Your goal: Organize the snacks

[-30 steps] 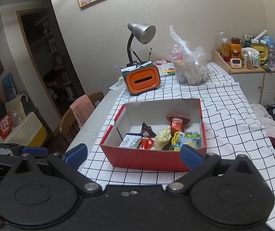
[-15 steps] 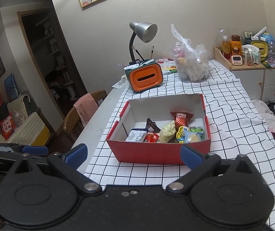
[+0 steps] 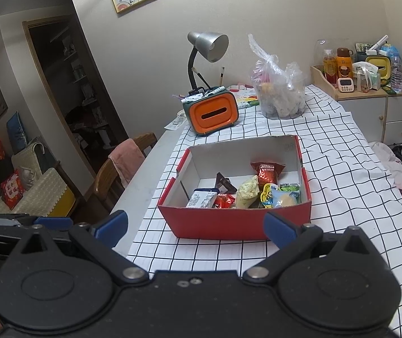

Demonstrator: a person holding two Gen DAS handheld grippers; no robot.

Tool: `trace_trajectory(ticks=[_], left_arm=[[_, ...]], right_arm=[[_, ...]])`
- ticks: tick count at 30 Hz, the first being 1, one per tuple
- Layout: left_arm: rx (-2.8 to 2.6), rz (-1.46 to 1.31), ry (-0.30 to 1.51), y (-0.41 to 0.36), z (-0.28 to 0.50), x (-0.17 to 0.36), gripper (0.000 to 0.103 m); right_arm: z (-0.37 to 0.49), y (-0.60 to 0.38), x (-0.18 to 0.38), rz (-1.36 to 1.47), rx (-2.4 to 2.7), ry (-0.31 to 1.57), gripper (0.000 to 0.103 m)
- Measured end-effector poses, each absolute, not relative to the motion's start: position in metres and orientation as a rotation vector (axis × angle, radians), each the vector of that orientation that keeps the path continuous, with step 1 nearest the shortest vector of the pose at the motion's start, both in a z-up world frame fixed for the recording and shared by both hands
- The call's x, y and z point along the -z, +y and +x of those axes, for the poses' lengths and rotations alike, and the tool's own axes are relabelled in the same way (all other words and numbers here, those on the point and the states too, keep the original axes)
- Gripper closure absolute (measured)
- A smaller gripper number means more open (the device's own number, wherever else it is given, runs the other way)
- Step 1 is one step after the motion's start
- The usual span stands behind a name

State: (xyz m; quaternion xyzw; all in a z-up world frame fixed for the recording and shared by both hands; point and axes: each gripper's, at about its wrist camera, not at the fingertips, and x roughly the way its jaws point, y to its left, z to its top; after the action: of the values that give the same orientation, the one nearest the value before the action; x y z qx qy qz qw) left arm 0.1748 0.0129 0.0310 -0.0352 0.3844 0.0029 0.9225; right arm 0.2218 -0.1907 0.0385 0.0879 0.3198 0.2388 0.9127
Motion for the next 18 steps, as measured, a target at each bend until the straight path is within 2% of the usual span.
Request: trace_trajectory(ticks=[18], left_arm=[[0.004, -0.071, 0.768, 0.0111, 0.1773, -0.0412, 0.002]], right_arm=[[0.2234, -0.1897, -0.0444, 0.184, -0.486, 0.645, 0.000]])
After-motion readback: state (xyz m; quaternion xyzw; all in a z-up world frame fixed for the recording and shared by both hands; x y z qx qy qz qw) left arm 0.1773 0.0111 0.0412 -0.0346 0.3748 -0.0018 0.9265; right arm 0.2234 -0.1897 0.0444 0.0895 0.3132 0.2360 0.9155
